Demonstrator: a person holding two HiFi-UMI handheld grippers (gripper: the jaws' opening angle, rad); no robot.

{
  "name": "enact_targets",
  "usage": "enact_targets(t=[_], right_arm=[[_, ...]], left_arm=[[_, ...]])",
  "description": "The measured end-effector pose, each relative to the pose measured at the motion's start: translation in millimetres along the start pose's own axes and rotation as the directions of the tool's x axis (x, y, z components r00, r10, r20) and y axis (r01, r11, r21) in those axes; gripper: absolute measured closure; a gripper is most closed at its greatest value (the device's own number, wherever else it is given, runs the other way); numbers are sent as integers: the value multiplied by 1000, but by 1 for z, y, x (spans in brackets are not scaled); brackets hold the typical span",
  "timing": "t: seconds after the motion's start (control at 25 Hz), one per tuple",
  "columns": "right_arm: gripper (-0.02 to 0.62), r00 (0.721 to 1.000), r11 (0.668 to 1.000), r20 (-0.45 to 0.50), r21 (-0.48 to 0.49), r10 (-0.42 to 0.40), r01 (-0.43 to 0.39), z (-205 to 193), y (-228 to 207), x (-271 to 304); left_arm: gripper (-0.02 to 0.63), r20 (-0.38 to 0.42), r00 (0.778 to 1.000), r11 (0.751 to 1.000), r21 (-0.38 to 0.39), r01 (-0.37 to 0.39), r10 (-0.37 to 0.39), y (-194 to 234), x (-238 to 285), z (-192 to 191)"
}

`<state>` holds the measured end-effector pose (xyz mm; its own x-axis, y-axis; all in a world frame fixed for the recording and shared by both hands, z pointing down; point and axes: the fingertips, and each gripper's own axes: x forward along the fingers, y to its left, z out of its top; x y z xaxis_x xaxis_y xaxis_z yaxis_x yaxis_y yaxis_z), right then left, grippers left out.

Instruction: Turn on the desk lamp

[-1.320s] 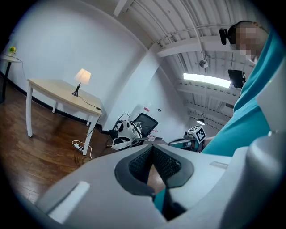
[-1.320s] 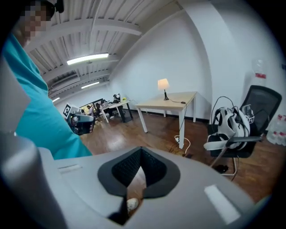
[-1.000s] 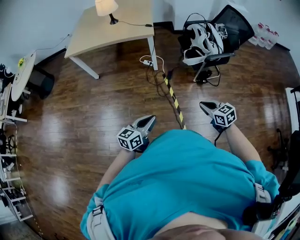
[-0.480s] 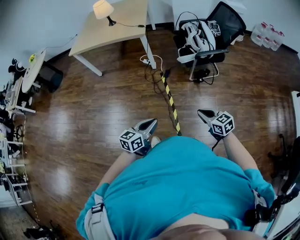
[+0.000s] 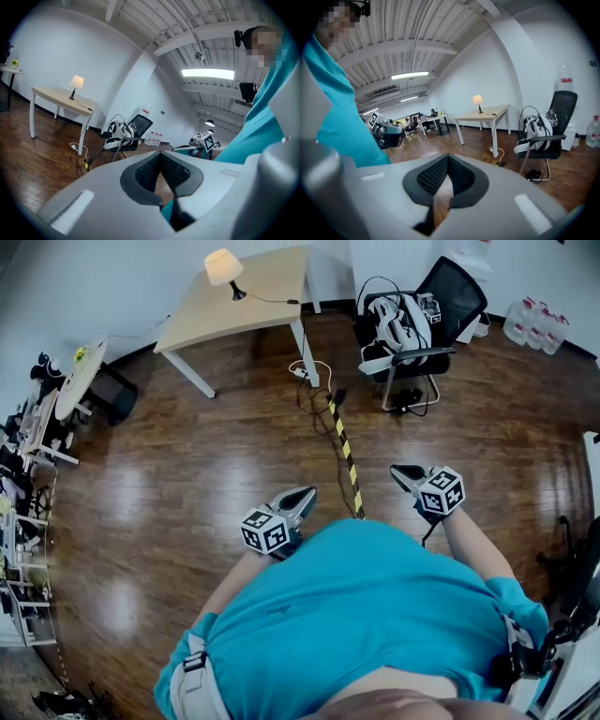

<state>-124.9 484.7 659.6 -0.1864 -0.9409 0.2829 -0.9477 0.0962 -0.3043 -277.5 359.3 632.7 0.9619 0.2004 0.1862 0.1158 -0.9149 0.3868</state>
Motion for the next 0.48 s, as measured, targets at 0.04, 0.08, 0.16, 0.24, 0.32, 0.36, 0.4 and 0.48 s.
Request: enact_targets(t=[0.04,0.08,0.16,0.24,0.32,0.36,0.4,0.48], right_arm=[[594,1000,1000,5,-6,-12,12,-1,20,2],[594,1000,1000,10,-10,-26,26,-2,42,5],[594,998,998,22,-9,-56,56,-2,89,17],[594,997,997,27,13,-76,76,-7,135,34],[594,997,996,21,36,-81,80,-22,182,59],[594,997,996,13,37,-80,79,-31,202,73],[594,997,996,3,31,-78,78,-37,219,85],[594,998,998,-5,4,-68,68,-43,245,101]], left_arm=[[606,14,1000,1000,4,16,-16,-3,-19,-3],[605,27,999,999,8,32,-33,-6,-41,-7],[606,46,997,998,12,59,-59,-5,-86,-14],[604,57,995,997,5,80,-80,-1,-133,-23],[605,71,992,995,-9,104,-103,11,-180,-36],[606,76,991,993,-15,114,-113,19,-200,-41],[606,80,990,992,-20,122,-120,27,-216,-45],[606,94,987,991,-29,134,-130,35,-234,-50]])
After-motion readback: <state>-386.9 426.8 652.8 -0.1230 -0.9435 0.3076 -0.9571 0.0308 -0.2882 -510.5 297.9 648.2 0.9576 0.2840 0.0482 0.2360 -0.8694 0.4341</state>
